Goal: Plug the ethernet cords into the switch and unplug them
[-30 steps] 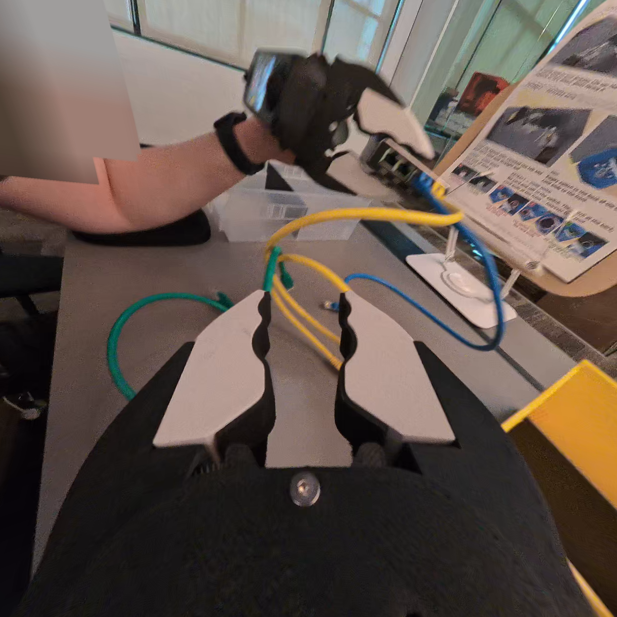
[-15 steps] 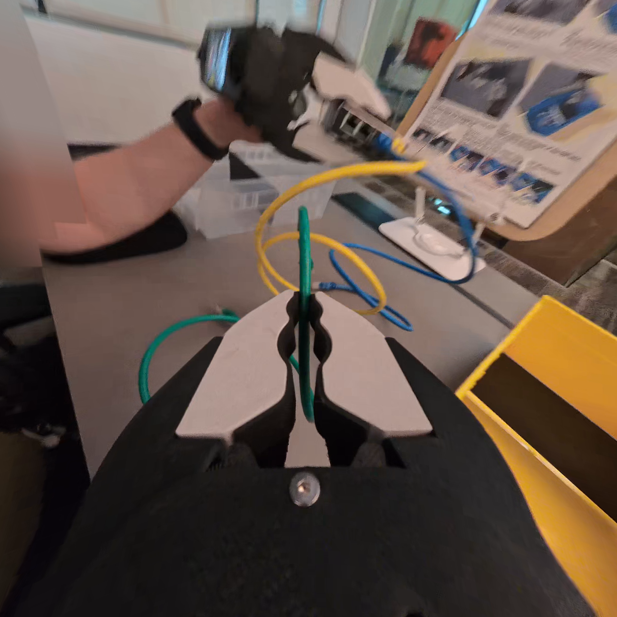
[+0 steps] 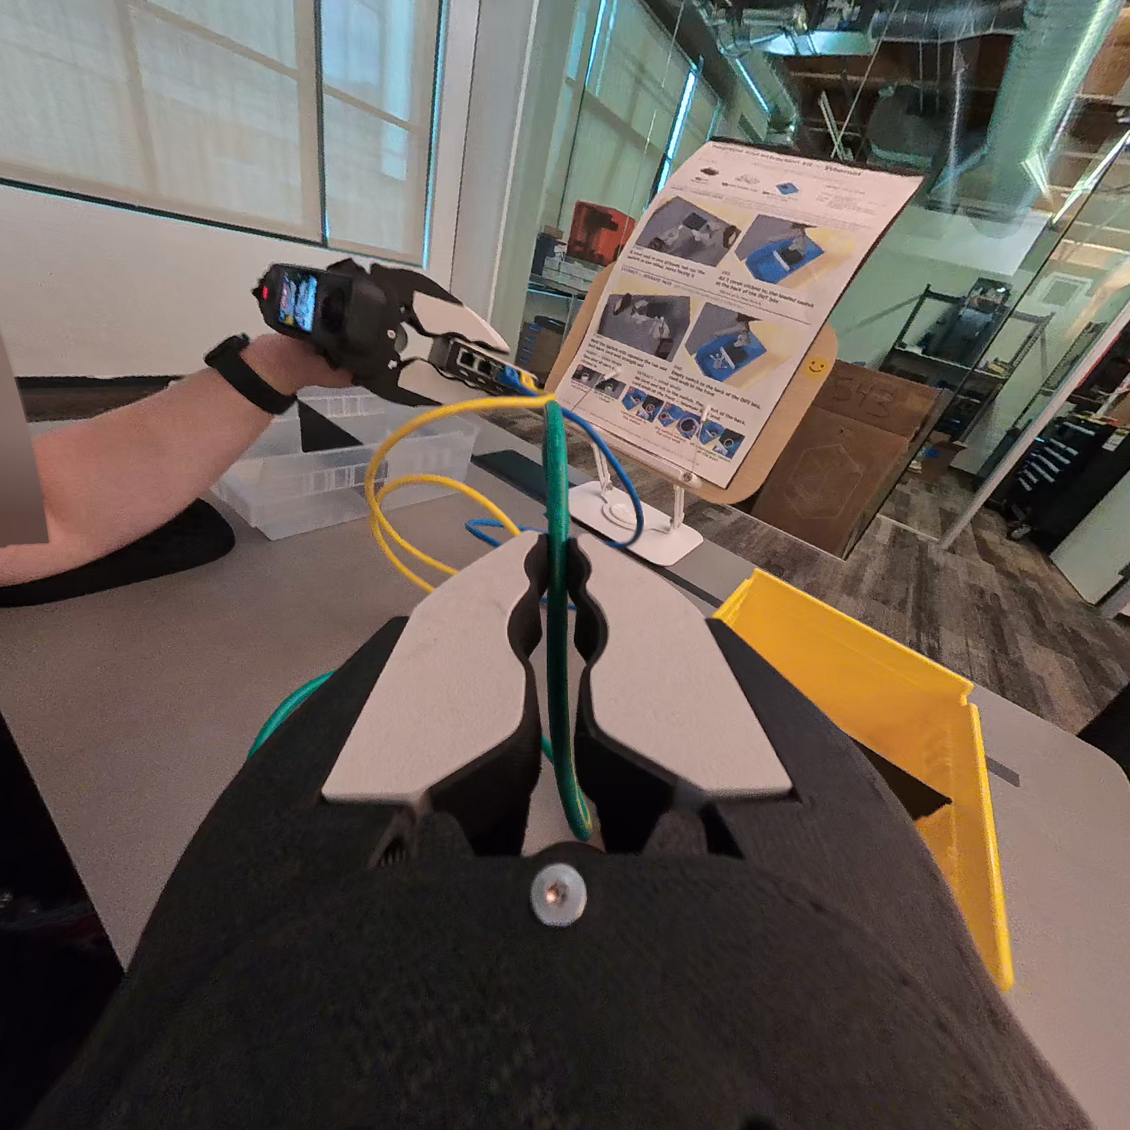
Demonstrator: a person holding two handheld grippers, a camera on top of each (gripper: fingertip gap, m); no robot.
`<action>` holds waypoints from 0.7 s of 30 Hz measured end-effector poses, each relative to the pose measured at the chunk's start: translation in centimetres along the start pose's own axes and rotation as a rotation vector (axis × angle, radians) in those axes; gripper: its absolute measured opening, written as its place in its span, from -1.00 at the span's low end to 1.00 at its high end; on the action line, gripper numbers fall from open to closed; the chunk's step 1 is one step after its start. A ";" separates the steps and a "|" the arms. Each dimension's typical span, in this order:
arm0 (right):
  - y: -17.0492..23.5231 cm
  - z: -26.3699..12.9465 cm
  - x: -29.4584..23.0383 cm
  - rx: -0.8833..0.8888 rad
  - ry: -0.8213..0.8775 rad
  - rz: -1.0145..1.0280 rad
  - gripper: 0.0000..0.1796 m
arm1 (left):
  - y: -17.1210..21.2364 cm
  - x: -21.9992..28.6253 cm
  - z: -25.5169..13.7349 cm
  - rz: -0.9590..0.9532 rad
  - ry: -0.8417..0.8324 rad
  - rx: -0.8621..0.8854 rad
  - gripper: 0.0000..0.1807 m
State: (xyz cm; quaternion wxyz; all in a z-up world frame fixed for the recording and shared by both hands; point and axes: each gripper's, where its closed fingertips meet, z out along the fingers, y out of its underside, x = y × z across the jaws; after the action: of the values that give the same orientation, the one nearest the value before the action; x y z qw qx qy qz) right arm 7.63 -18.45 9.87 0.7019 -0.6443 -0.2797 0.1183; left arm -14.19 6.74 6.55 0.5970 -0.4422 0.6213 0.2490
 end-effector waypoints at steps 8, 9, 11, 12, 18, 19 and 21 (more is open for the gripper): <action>10.0 3.3 -5.2 -0.343 -0.150 -0.016 -0.94 | 0.1 0.0 -0.3 -0.004 0.015 -0.005 -0.59; 11.3 3.6 -6.7 -0.374 -0.198 -0.023 -0.94 | 0.0 0.2 -0.2 0.001 0.023 -0.006 -0.59; 13.2 3.6 -9.4 -0.425 -0.280 -0.034 -0.93 | -0.2 0.6 -0.1 0.008 0.036 -0.008 -0.59; 14.3 3.4 -10.7 -0.466 -0.322 -0.031 -0.93 | -0.2 0.7 -0.1 0.011 0.041 -0.008 -0.59; 18.3 1.0 -16.3 -0.573 -0.528 0.130 -0.60 | -0.7 1.3 0.1 0.022 0.066 -0.009 -0.59; 18.4 0.8 -16.5 -0.570 -0.531 0.151 -0.51 | -0.7 1.3 0.1 0.024 0.067 -0.009 -0.59; 19.0 0.4 -16.8 -0.581 -0.534 0.124 -0.47 | -0.8 1.4 0.1 0.025 0.069 -0.008 -0.59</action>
State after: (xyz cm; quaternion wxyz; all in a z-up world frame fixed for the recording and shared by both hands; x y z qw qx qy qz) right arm -2.65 -24.25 -12.59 0.3846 -0.7783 -0.4347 0.2395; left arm -13.30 6.06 5.39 0.5703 -0.4450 0.6460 0.2439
